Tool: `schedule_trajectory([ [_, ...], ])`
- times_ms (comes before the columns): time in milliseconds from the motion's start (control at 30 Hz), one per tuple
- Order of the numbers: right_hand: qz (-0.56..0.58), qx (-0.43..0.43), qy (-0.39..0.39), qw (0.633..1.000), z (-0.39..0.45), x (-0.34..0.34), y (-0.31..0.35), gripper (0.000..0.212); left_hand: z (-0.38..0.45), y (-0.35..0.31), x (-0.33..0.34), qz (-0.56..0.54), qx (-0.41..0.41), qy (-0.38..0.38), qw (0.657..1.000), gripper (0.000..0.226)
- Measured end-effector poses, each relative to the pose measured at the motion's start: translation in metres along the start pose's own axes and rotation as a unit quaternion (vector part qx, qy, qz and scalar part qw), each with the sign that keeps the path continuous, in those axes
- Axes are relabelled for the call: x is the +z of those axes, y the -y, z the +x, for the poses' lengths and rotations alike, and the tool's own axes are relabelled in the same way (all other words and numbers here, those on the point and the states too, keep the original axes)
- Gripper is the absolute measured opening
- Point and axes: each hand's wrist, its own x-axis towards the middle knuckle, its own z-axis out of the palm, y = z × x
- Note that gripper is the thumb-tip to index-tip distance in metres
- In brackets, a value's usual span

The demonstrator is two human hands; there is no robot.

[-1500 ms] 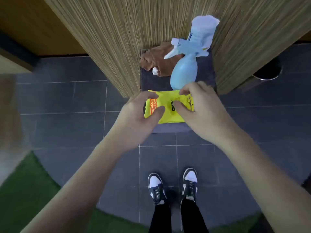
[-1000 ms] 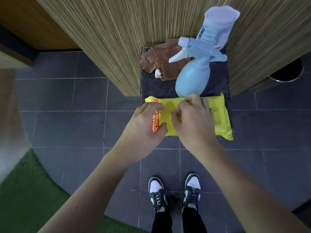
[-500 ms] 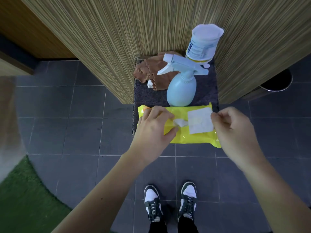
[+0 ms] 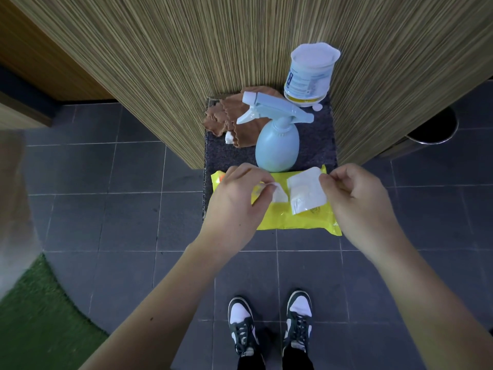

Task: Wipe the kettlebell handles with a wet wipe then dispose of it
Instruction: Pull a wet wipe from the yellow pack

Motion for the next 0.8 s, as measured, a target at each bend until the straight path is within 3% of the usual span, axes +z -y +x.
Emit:
schedule_trajectory([
  [367, 0.036, 0.012, 0.019, 0.999, -0.004, 0.007, 0.014, 0.014, 0.014, -0.036, -0.066, -0.105, -0.082, -0.091, 0.987, 0.004],
  [533, 0.038, -0.022, 0.097, 0.994, -0.021, 0.026, 0.024, 0.022, 0.017, -0.041, -0.083, -0.122, -0.106, -0.111, 0.981, 0.007],
  [633, -0.072, -0.086, 0.181, 0.977, -0.036, 0.051, 0.013, 0.039, 0.017, -0.044, -0.087, -0.133, -0.115, -0.120, 0.977, 0.013],
  [733, -0.281, -0.198, 0.186, 0.920, -0.048, 0.079, -0.014, 0.066, 0.016, -0.045, -0.088, -0.131, -0.121, -0.120, 0.977, 0.020],
  [800, -0.370, -0.224, 0.182, 0.883, -0.054, 0.088, -0.028, 0.083, 0.015, -0.046, -0.088, -0.137, -0.127, -0.115, 0.976, 0.020],
])
